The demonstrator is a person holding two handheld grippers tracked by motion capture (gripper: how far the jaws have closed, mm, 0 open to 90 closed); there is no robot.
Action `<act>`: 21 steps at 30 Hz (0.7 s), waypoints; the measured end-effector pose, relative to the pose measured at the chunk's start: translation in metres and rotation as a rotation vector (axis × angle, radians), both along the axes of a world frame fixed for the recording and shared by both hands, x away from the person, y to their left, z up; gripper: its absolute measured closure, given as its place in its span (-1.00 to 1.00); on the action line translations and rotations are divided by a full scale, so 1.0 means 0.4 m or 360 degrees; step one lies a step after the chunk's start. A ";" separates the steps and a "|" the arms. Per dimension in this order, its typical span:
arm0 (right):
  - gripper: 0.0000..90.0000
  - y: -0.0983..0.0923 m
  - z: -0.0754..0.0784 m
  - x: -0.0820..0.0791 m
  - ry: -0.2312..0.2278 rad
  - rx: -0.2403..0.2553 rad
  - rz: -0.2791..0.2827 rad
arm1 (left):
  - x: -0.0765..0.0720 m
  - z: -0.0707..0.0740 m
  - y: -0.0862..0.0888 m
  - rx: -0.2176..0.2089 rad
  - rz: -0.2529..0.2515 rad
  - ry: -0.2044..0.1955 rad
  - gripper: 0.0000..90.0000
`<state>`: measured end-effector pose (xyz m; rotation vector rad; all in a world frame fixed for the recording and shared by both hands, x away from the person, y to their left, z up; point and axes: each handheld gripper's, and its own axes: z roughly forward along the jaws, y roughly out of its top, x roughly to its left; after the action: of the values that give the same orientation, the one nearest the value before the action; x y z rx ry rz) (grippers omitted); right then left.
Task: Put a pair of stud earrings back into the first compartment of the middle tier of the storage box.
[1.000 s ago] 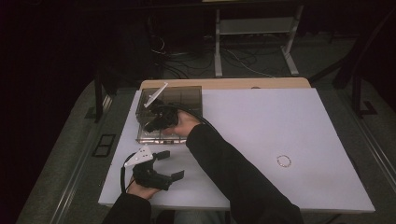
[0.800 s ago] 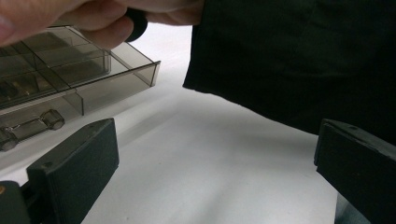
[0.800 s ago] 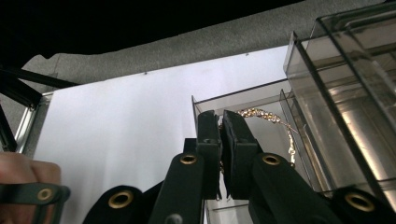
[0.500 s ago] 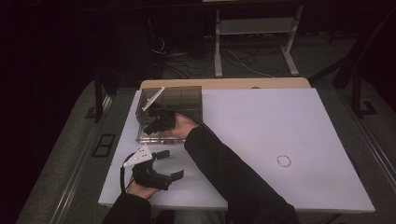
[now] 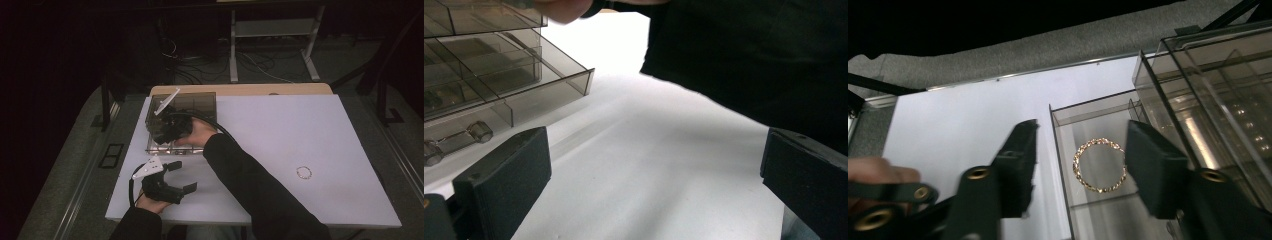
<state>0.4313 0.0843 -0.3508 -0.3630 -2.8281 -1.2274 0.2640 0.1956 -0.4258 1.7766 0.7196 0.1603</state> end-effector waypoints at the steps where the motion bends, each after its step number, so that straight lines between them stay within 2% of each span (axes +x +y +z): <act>1: -0.16 -0.005 0.001 0.002 -0.0019 0.0004 0.0016 | -0.002 0.000 -0.001 -0.0008 0.0004 0.0008 -1.00; 5: -0.41 -0.026 0.012 -0.010 -0.0036 -0.0032 0.0002 | -0.001 0.000 -0.002 -0.0005 0.0003 0.0005 -1.00; 8: -0.58 -0.046 0.017 -0.016 -0.0049 -0.0026 -0.0001 | -0.001 0.000 -0.002 -0.0002 -0.0001 0.0002 -1.00; 9: -0.58 -0.054 0.020 -0.017 -0.0049 -0.0026 -0.0014 | -0.002 0.000 -0.002 0.0003 0.0000 0.0001 -1.00; 11: -0.64 -0.070 0.025 -0.018 -0.0023 -0.0028 -0.0010 | -0.001 0.000 -0.001 0.0006 -0.0004 -0.0003 -1.00; 12: -0.74 -0.079 0.028 -0.020 -0.0014 -0.0032 -0.0019 | -0.002 0.000 -0.002 0.0005 -0.0003 -0.0003 -1.00; 16: -0.76 -0.119 0.034 -0.028 0.0012 -0.0051 -0.0024 | -0.002 0.001 -0.002 0.0008 -0.0002 -0.0006 -1.00; 17: -0.81 -0.132 0.035 -0.031 0.0012 -0.0041 -0.0022 | -0.002 0.001 -0.002 0.0011 -0.0004 -0.0006 -1.00; 18: -1.00 -0.144 0.035 -0.035 0.0033 -0.0031 -0.0038 | -0.002 0.001 -0.003 0.0013 -0.0005 -0.0006 -1.00; 21: -1.00 -0.184 0.034 -0.042 0.0053 -0.0016 -0.0079 | -0.004 0.000 -0.006 0.0007 0.0000 -0.0002 -1.00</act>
<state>0.4145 0.0106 -0.3372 -0.4527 -2.8145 -1.2048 0.2625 0.1934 -0.4256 1.7809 0.7189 0.1630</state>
